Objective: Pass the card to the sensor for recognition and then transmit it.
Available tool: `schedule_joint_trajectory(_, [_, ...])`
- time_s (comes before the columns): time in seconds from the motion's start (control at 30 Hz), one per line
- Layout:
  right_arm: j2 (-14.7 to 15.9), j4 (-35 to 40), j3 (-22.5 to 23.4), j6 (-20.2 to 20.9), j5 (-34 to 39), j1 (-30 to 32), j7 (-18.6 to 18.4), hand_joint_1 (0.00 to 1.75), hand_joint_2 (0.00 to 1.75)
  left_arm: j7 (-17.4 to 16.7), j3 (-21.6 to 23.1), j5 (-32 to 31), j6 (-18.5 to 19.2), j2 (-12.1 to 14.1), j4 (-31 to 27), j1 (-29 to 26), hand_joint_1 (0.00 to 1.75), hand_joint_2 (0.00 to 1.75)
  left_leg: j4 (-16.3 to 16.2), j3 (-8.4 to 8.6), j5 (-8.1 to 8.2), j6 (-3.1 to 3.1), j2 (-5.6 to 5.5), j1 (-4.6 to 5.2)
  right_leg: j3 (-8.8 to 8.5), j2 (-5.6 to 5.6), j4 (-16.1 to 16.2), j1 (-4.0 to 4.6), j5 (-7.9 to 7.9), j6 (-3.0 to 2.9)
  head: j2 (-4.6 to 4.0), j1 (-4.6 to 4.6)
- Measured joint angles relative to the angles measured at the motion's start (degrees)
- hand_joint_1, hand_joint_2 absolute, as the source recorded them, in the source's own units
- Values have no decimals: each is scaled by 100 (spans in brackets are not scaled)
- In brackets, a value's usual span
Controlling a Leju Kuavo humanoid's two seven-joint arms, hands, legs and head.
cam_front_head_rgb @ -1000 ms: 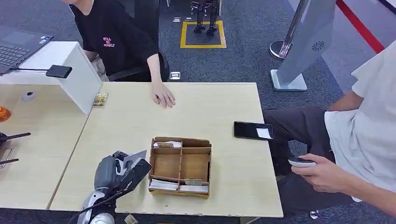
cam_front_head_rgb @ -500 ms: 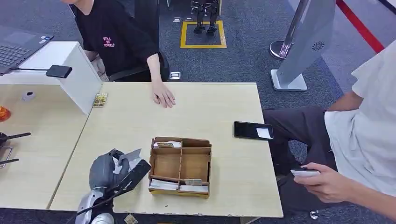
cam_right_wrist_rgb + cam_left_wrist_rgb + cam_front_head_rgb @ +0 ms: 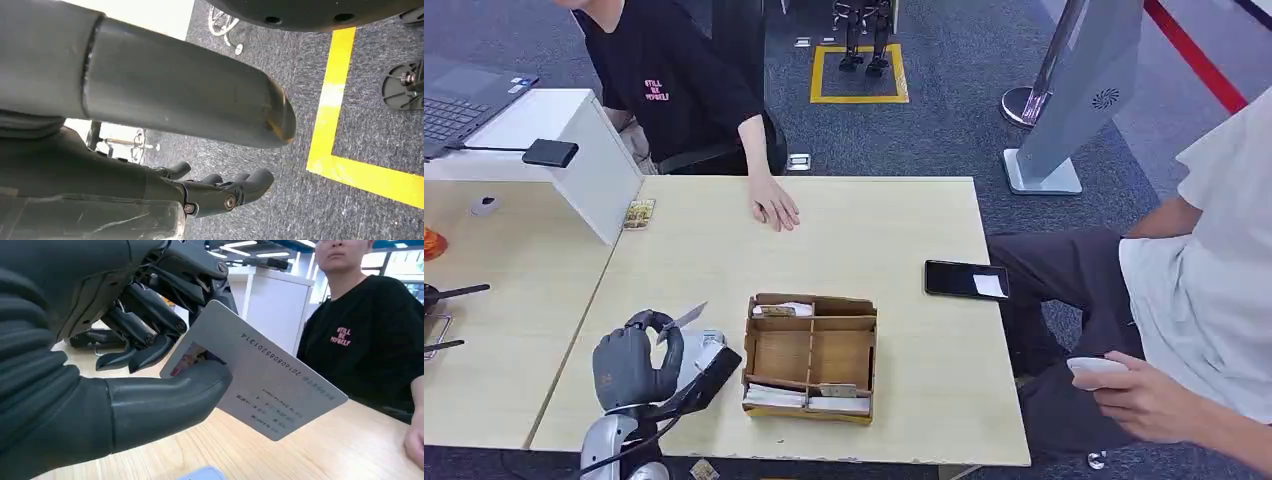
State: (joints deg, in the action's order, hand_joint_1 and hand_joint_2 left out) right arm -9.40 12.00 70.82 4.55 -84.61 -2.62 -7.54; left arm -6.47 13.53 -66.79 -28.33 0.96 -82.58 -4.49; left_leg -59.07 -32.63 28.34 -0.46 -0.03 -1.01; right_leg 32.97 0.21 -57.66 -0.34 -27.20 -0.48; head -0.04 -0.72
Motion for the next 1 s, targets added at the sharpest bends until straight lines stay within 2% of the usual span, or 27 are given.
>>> schedule_joint_trajectory(0.37, [0, 0, 0, 0, 0, 0, 0, 0, 0, 37, 24, -324, 44, 169, 0, -57, 175, 175, 0, 0, 0, 0, 0, 0, 0, 0, 0, 0, 0, 0, 0, 0])
schedule_joint_trajectory(0.53, [0, 0, 0, 9, 0, 0, 0, 0, 0, -61, 326, -927, 258, 468, 37, -75, 175, 175, 0, 0, 0, 0, 0, 0, 0, 0, 0, 0, 0, 0, 0, 0])
schedule_joint_trajectory(0.83, [0, 0, 2, 26, 2, -1, 0, 0, 0, -384, 861, -1875, 212, 980, 153, -95, 175, 175, 0, 1, 0, 0, 0, -1, 0, 0, 0, 0, 0, 0, 0, 0])
schedule_joint_trajectory(1.0, [0, 0, 4, 26, 2, -2, 0, 0, 0, -444, 1125, -2029, 223, 1208, 223, -98, 175, 175, 0, 0, 0, 0, 1, -1, 0, 1, 0, 0, 0, 0, 0, 0])
